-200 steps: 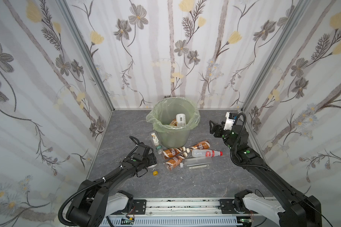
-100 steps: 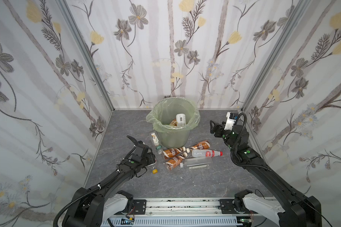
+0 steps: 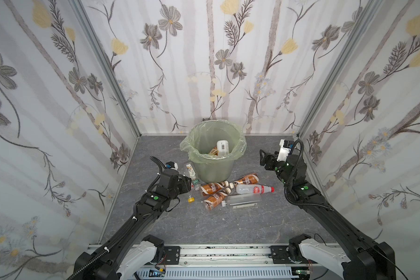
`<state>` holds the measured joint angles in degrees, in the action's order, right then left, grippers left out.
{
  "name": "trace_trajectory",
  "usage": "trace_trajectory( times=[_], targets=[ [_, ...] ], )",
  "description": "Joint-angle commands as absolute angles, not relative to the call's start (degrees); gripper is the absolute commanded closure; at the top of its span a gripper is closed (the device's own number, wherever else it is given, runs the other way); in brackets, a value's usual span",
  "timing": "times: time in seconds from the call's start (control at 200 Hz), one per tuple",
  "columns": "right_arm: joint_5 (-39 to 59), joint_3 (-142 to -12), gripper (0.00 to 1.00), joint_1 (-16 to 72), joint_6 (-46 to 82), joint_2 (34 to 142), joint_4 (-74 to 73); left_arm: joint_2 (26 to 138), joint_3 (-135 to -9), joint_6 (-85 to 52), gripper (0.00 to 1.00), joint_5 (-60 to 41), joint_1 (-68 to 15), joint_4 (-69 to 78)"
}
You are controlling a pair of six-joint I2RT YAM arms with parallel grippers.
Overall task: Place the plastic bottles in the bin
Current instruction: 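Lift the clear red-labelled bottle with the left gripper and carry it over the bin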
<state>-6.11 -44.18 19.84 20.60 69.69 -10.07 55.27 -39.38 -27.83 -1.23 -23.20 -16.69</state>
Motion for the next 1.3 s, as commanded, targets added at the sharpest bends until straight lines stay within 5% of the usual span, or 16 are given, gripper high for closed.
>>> trace_trajectory(
  times=[0.0,0.65,1.294],
  targets=[
    [-5.7,-43.8,0.15,19.6,20.0,69.4,-10.1,55.1,-44.1,-22.7,0.44,1.4,-23.0,-21.2],
    [-4.4,-41.9,0.15,18.3,19.6,67.9,-9.6,58.4,-68.9,-7.4,0.39,7.6,-21.8,-31.6],
    [-3.6,-38.5,0.15,18.3,20.4,63.9,-9.7,89.5,-104.8,10.5,0.38,-3.4,-21.8,-28.6]
  ],
)
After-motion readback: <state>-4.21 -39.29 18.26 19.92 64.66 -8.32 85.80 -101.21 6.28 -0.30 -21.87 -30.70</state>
